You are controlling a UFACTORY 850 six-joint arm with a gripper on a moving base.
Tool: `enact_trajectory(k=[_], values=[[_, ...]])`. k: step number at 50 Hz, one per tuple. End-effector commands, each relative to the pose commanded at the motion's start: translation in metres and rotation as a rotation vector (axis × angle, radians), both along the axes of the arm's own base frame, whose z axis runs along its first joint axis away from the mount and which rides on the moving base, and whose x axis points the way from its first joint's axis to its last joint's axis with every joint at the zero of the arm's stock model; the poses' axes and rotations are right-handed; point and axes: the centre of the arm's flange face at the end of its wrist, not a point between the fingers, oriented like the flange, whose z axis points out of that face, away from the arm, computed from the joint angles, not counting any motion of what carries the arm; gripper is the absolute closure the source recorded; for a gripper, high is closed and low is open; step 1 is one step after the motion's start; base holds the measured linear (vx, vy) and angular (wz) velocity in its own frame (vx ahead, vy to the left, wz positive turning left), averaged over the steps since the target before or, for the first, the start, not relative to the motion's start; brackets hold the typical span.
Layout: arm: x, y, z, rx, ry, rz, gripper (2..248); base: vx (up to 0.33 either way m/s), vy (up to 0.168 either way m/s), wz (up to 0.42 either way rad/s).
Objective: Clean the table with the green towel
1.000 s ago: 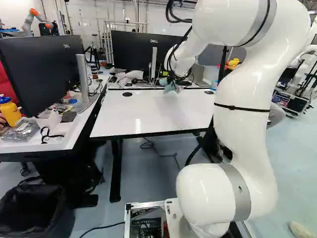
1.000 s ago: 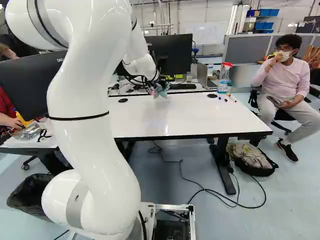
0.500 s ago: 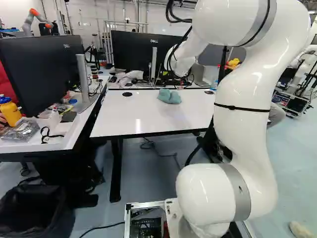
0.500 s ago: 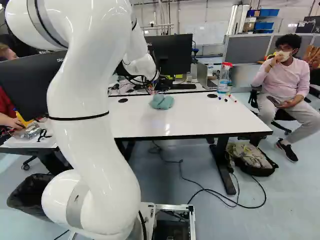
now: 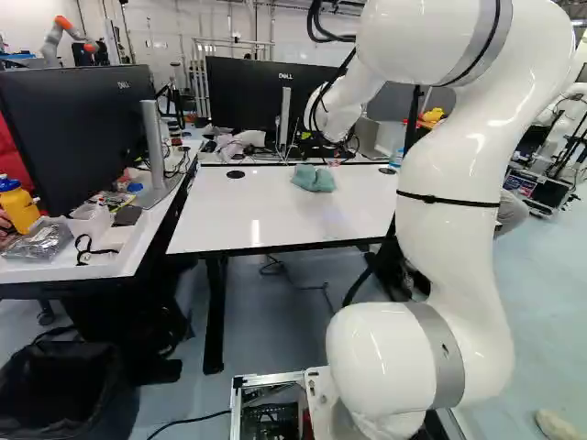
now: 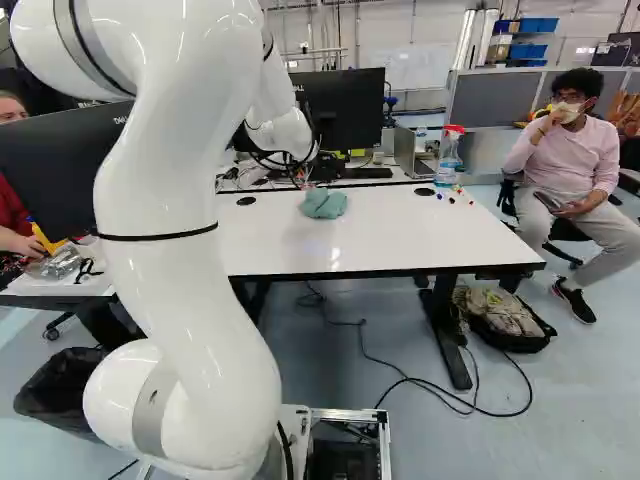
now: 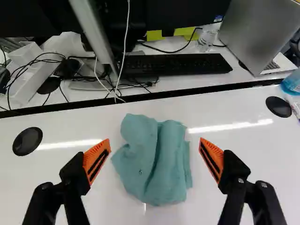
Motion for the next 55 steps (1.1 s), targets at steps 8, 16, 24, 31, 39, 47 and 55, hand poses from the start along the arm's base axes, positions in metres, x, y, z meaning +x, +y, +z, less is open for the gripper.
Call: enact_trajectory(k=[8, 16, 24, 31, 39, 47, 55], values=[[-0.004, 0.001, -0.001, 0.0, -0.005, 0.001, 3, 0.0, 0.0, 0.0], [-0.009, 0.002, -0.002, -0.001, -0.012, 0.002, 3, 0.0, 0.0, 0.0], [-0.017, 0.004, -0.004, -0.002, -0.021, 0.004, 3, 0.0, 0.0, 0.0], [-0.026, 0.006, -0.007, -0.002, -0.031, 0.007, 3, 0.0, 0.0, 0.0], [-0.038, 0.008, -0.01, -0.003, -0.045, 0.01, 3, 0.0, 0.0, 0.0], [-0.052, 0.011, -0.014, -0.005, -0.061, 0.013, 3, 0.0, 0.0, 0.0], [-0.068, 0.015, -0.019, -0.006, -0.08, 0.017, 3, 0.0, 0.0, 0.0]])
